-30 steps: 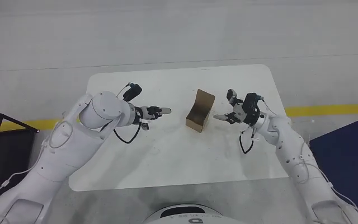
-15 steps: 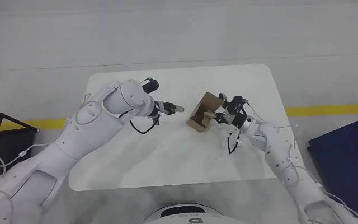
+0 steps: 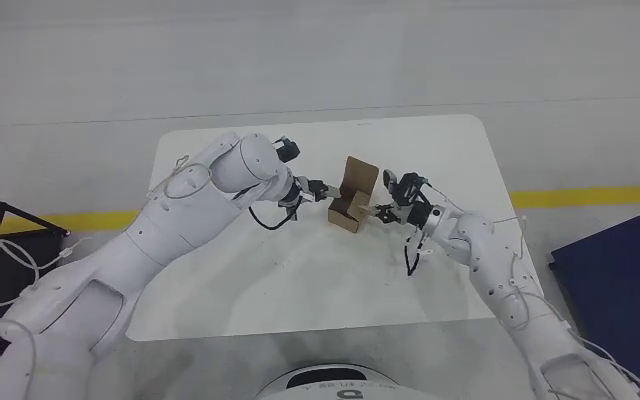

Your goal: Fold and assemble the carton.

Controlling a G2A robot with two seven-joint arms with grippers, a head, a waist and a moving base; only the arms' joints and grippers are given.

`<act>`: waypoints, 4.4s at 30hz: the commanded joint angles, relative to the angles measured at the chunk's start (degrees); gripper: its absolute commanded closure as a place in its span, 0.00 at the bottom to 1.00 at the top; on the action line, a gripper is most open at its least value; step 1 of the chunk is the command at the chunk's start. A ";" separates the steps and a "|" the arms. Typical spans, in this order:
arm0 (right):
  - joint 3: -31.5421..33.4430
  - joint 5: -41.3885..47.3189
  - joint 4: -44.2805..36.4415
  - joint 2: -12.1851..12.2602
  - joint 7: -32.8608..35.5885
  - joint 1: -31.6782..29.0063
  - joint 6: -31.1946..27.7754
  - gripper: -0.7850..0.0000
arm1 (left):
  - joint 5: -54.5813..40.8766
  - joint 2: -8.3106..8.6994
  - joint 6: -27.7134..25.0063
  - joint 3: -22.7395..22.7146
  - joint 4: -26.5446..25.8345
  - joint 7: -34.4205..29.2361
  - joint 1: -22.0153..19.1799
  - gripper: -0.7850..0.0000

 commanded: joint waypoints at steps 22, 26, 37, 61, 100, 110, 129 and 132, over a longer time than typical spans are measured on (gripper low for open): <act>1.33 1.65 -13.60 0.14 17.81 -6.21 9.97 0.71 | -1.34 -0.70 5.05 -1.91 0.28 4.89 2.41 0.00; 1.84 1.18 -14.83 0.30 18.34 -6.27 9.15 1.00 | -2.38 -0.49 4.42 -3.45 0.32 5.77 3.19 0.00; 4.25 -0.22 -19.15 1.52 21.02 -6.36 -1.50 1.00 | -3.01 2.34 3.56 -9.77 -2.88 7.24 9.29 0.00; -0.06 -1.87 -14.98 4.37 11.23 3.10 -9.86 0.00 | -3.76 4.43 2.68 -14.07 -9.13 8.97 17.06 0.00; 8.62 21.20 -27.58 5.75 37.98 -16.80 10.95 0.81 | -2.52 -2.12 -1.80 -1.41 1.61 4.94 9.44 0.00; 6.12 20.91 -26.34 5.33 40.02 -14.31 10.93 0.80 | -2.73 -2.50 -1.96 -2.10 2.38 5.80 9.79 0.00; 7.17 11.88 -31.75 5.60 42.70 -14.79 17.43 1.00 | -2.92 -2.32 -3.14 -4.82 2.29 7.24 11.42 0.00; 7.62 12.64 -32.35 5.59 41.87 -15.59 17.94 1.00 | -2.75 -2.15 -3.48 -5.39 2.19 7.23 11.74 0.00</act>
